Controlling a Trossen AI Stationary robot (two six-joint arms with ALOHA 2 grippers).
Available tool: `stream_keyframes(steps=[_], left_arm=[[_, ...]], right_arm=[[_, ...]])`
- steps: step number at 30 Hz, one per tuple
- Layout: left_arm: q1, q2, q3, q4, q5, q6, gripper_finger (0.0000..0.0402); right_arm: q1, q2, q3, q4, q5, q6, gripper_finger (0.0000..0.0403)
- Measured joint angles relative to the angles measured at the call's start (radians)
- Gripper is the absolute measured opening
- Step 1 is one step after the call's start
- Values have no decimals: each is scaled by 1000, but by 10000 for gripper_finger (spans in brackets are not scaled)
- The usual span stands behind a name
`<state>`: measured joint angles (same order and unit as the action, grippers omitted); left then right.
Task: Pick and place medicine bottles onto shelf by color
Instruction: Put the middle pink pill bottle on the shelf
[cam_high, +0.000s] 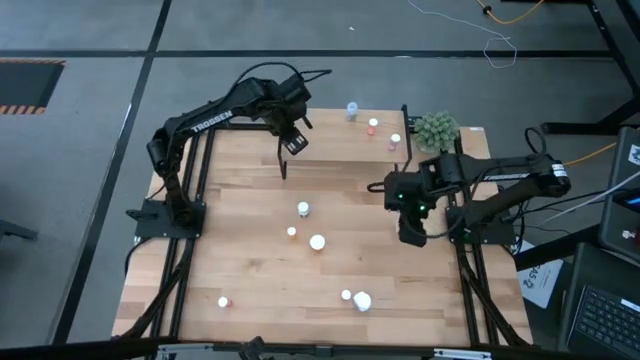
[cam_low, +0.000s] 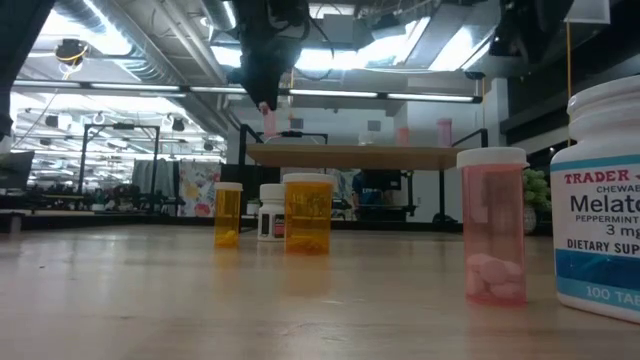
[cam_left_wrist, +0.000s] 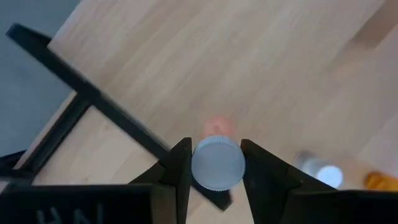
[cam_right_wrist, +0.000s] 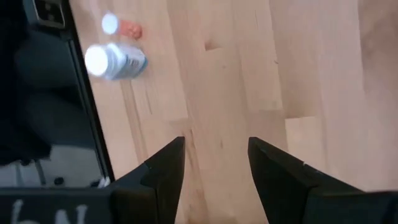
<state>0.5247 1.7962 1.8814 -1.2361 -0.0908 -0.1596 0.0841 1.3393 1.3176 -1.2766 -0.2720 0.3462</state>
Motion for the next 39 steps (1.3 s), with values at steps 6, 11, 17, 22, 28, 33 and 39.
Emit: stream_keyframes(steps=[6, 11, 17, 22, 28, 33, 39], left_arm=[[-29, 12, -1, 12, -27, 14, 109], [-37, 19, -1, 11, -25, 14, 109], [-60, 19, -1, 16, -19, 14, 109], [-67, 19, -1, 12, -19, 18, 109], [-85, 30, -1, 17, -27, 6, 110], [-82, 31, -1, 18, -28, -14, 110], [-83, 30, -1, 17, -27, -14, 110]], right_arm=[[23, 0, -48, 37, 1, 24, 179], [62, 0, -49, 49, 42, 74, 179], [112, 0, -49, 55, 45, 73, 179], [140, 0, -49, 89, 45, 73, 179], [167, 0, -49, 108, 45, 69, 179], [180, 0, -49, 107, 46, 68, 179], [183, 0, -49, 107, 45, 66, 179]])
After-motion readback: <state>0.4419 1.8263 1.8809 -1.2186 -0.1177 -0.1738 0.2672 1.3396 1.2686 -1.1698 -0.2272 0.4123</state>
